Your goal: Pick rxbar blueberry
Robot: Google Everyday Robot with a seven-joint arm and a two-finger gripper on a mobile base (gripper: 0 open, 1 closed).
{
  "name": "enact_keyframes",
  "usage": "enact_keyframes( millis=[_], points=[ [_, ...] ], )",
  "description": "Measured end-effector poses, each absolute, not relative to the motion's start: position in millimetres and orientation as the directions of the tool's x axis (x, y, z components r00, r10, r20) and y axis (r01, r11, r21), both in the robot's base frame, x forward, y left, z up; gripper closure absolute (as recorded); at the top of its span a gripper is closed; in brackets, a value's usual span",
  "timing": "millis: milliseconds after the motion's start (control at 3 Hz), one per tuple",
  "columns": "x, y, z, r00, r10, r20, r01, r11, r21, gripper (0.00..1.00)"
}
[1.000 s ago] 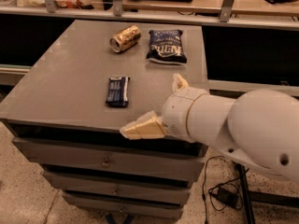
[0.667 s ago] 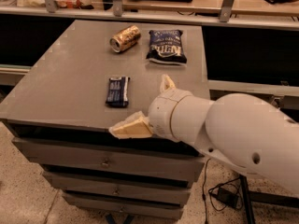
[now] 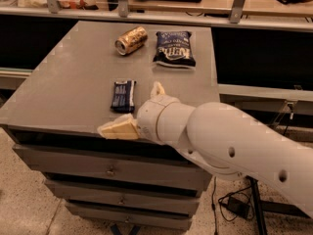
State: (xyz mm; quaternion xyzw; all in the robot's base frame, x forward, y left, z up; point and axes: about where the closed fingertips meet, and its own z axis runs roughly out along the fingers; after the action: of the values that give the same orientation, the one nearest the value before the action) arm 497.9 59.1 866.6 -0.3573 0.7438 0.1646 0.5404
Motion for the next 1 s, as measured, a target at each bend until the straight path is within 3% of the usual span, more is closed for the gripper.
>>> enact_keyframes(
  millis=[1000],
  points=[
    [551.4, 88.5, 834.2, -0.14, -0.255, -0.957, -0.661, 0.743, -0.101, 0.0]
  ],
)
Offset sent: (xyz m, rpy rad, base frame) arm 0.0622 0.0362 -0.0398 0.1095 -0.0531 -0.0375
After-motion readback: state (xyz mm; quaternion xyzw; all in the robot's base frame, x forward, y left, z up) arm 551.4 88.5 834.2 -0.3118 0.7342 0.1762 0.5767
